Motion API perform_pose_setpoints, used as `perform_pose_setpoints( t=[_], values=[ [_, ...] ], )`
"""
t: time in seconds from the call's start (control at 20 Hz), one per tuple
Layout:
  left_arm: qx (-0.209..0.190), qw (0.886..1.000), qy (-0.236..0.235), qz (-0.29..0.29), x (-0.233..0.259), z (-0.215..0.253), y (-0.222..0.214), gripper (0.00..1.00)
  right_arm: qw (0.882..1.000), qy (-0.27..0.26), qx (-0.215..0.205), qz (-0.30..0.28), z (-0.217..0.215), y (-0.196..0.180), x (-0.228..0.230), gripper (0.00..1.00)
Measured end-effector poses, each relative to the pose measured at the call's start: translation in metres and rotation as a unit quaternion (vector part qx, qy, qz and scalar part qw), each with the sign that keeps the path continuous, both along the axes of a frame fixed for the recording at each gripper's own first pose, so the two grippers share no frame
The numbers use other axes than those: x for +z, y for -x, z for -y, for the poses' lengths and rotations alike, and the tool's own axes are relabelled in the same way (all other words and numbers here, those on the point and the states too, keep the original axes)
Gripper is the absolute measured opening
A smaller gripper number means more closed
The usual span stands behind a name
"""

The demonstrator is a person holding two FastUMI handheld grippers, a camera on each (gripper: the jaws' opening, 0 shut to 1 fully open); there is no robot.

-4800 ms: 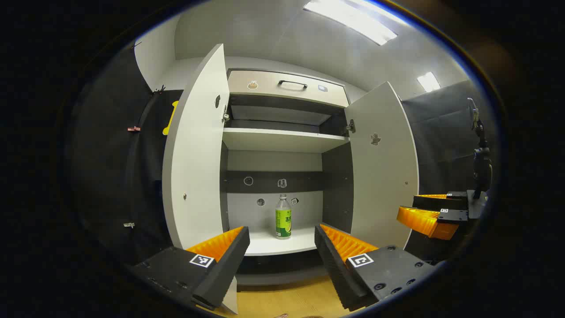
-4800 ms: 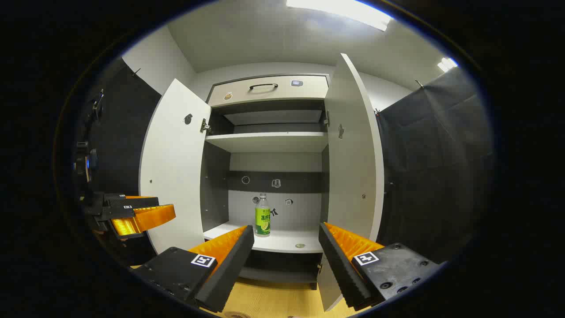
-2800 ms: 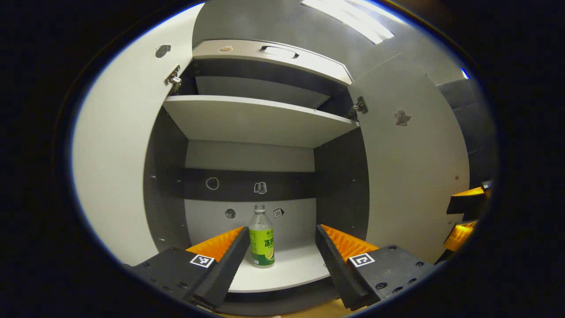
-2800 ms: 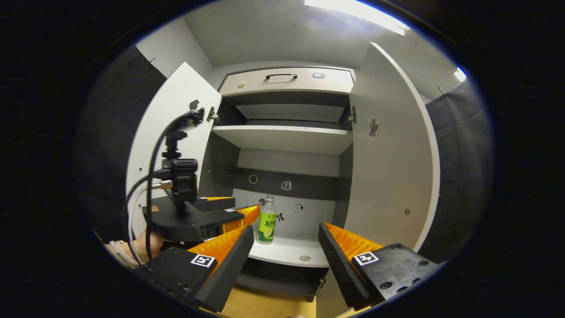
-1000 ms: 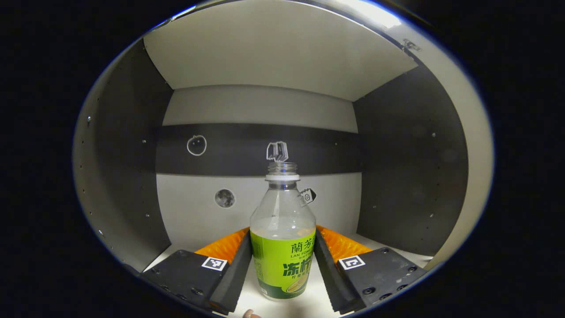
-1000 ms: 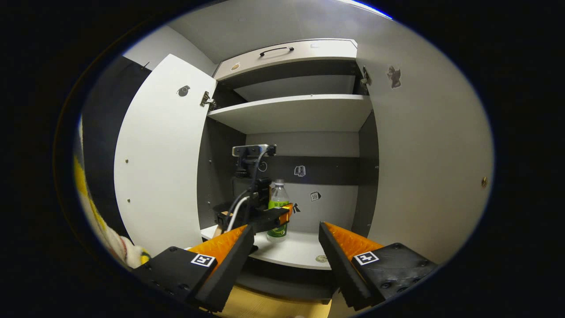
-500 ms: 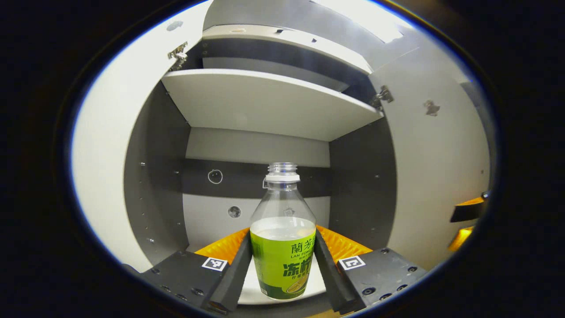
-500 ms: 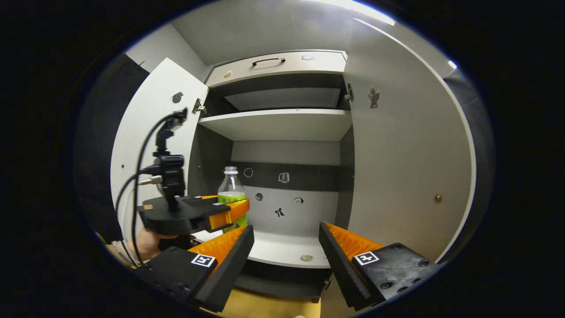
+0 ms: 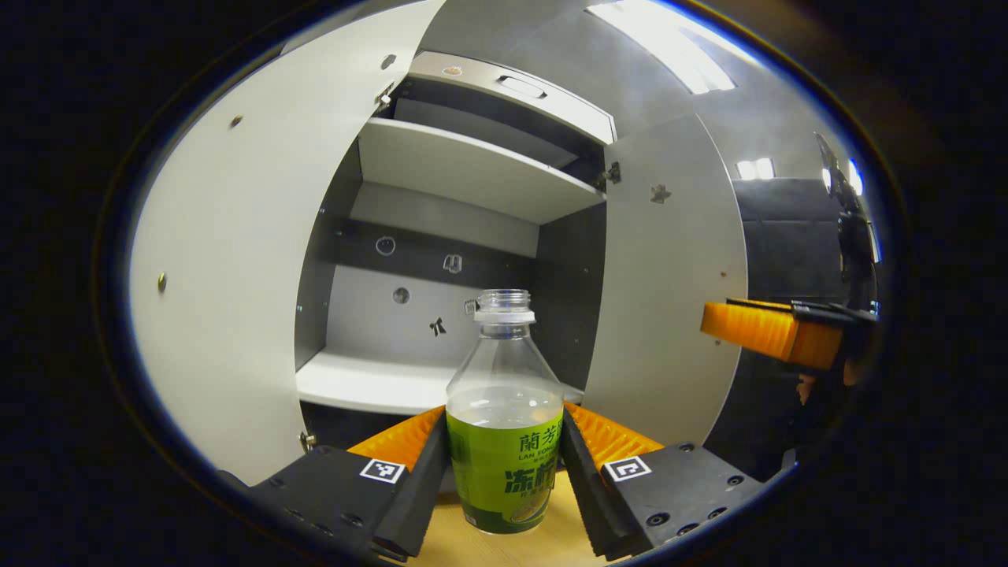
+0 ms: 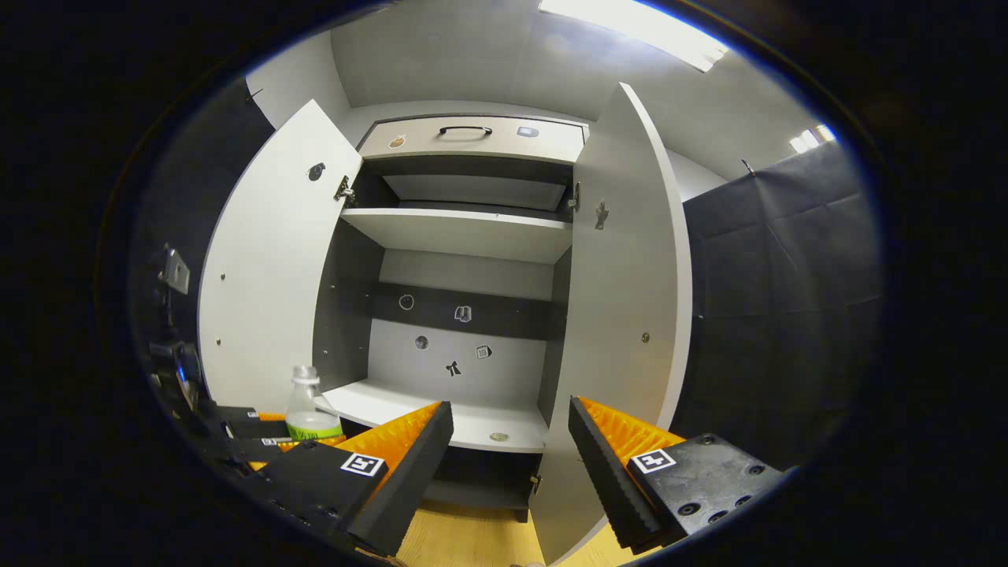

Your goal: Grasp the bottle in the cabinet with the left hand and place it on the coaster, then close the right door with the right hand and the left door with the left hand.

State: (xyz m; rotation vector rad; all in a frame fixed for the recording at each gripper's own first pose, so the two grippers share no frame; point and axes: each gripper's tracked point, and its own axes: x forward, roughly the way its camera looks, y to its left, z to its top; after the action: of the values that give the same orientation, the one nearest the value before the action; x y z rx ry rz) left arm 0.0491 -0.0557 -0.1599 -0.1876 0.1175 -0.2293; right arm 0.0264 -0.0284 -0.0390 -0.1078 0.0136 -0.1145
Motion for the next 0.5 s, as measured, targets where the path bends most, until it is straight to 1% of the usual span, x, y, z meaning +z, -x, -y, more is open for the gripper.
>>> perform_pose_setpoints(
  t=[0.15,0.35,0.5],
  values=[
    [-0.013,1.000,0.011,-0.025,-0.055,0.021,0.033,0.77,1.000,-0.019,-0.006,-0.016,0.004,0.012,-0.023,0.98],
    [0.009,0.999,0.020,-0.028,-0.116,0.032,0.053,0.77,0.999,-0.027,0.002,-0.025,0.011,0.025,-0.062,0.98],
    [0.028,0.999,0.008,-0.031,-0.156,0.036,0.062,0.77,0.998,-0.039,0.016,-0.051,0.012,0.040,-0.103,0.98]
  ],
)
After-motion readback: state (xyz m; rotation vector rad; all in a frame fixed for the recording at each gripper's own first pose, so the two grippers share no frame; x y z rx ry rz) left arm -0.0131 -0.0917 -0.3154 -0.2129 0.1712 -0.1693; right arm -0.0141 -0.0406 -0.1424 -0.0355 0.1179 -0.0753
